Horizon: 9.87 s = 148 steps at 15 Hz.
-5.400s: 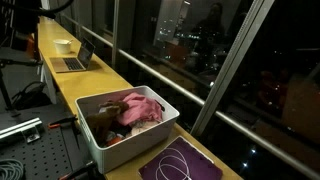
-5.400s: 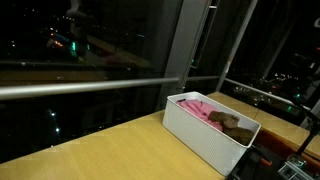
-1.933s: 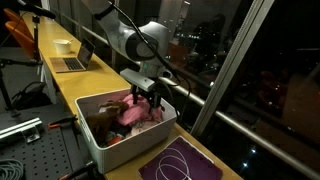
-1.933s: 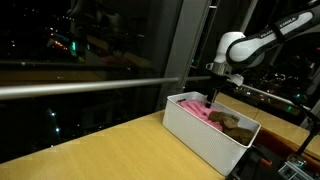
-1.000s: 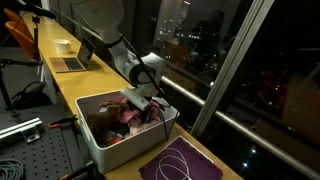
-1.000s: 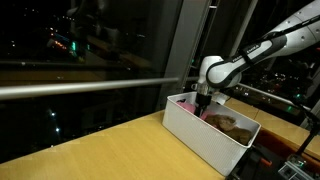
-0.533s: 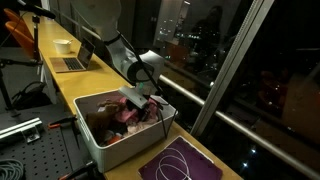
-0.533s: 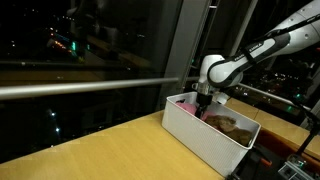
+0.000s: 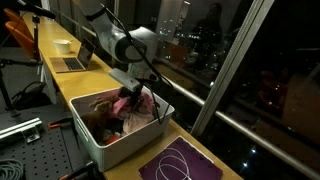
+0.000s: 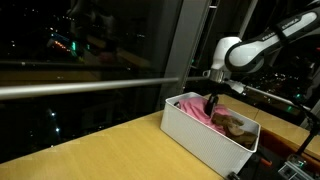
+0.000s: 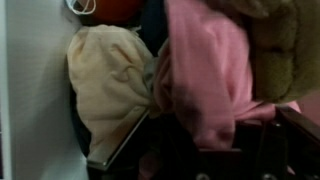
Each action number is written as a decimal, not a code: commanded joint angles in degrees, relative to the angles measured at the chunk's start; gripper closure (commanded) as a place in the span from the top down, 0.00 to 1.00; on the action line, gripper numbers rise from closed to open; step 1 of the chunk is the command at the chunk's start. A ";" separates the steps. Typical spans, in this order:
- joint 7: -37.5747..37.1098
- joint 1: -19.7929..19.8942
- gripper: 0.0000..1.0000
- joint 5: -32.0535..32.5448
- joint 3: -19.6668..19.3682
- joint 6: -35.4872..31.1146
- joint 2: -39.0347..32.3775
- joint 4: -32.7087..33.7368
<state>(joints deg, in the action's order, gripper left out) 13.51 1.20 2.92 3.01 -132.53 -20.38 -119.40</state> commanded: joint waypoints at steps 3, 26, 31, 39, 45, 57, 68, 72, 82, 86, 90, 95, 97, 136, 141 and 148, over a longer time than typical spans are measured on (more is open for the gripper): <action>-1.58 -1.80 0.00 2.16 0.02 7.89 18.72 -6.98; -16.57 -28.73 0.00 14.13 14.95 40.34 -5.86 43.04; -15.59 -28.09 0.00 12.72 12.99 39.97 -6.90 42.66; -15.67 -25.77 0.27 12.03 11.34 38.60 -6.12 39.19; -15.27 -24.67 0.69 11.66 11.20 38.08 -5.18 37.08; -11.28 -13.03 1.00 3.35 8.78 33.99 6.61 14.54; -8.00 -11.06 1.00 2.28 7.90 21.26 20.20 -9.63; -6.77 -11.19 1.00 3.43 7.79 15.09 20.55 -12.52; -4.87 -11.22 1.00 3.85 7.81 5.36 17.44 -15.28; -4.93 -10.94 1.00 5.59 7.45 3.70 15.53 -15.12; -4.80 -10.60 0.75 6.26 6.89 2.96 13.96 -14.97; -4.62 -10.27 0.42 6.02 6.67 3.76 13.96 -14.74; -4.33 -9.95 0.27 5.67 6.52 4.06 14.39 -14.88; -11.11 -28.53 0.05 21.56 13.25 37.99 -7.49 42.41; -10.21 -28.27 0.52 19.37 11.68 37.60 -11.27 45.00; -9.04 -24.01 0.99 17.14 10.75 36.41 -8.37 41.90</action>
<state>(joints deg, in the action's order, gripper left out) 2.44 -25.37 22.13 13.92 -97.39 -31.36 -76.29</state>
